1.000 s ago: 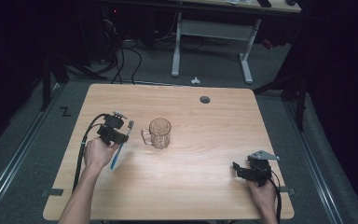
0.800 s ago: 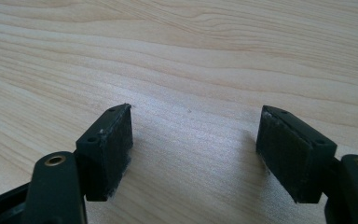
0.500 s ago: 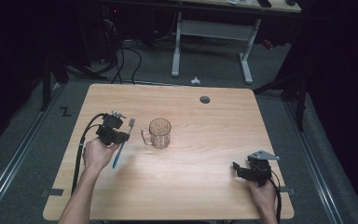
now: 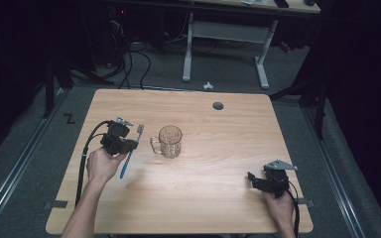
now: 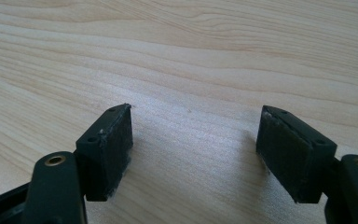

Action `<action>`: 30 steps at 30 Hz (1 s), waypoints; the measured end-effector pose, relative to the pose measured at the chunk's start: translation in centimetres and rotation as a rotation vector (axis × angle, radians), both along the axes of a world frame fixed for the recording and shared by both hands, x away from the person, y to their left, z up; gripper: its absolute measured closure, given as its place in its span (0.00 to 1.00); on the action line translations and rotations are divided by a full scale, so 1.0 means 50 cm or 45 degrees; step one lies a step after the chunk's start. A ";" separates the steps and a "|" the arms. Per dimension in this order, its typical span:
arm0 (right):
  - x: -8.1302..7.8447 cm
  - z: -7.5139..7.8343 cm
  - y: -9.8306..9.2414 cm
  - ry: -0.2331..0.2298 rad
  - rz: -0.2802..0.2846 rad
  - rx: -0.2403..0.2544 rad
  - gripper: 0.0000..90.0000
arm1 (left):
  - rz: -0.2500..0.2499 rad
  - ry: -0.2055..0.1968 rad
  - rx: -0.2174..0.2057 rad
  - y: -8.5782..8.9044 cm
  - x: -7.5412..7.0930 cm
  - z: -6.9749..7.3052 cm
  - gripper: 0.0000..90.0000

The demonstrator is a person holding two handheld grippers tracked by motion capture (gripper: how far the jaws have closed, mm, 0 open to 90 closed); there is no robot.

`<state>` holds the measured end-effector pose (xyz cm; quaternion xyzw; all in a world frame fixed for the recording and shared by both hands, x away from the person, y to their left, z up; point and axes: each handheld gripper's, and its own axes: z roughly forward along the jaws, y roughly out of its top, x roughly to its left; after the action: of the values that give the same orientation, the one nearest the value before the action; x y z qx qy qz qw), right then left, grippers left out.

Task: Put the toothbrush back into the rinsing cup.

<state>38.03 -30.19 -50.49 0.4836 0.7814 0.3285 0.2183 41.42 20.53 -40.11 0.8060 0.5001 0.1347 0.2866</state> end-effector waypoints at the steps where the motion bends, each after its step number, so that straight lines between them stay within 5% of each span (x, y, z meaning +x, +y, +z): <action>1: 0.000 0.000 0.000 0.000 0.000 0.000 0.30 | -0.002 -0.012 -0.009 0.000 -0.003 0.003 0.90; 30: 0.000 0.000 0.000 0.000 0.000 0.000 0.30 | -0.003 -0.128 -0.132 0.000 -0.010 0.018 0.90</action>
<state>38.03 -30.20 -50.49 0.4835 0.7815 0.3284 0.2182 40.91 20.52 -39.21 0.7828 0.4905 0.1486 0.3529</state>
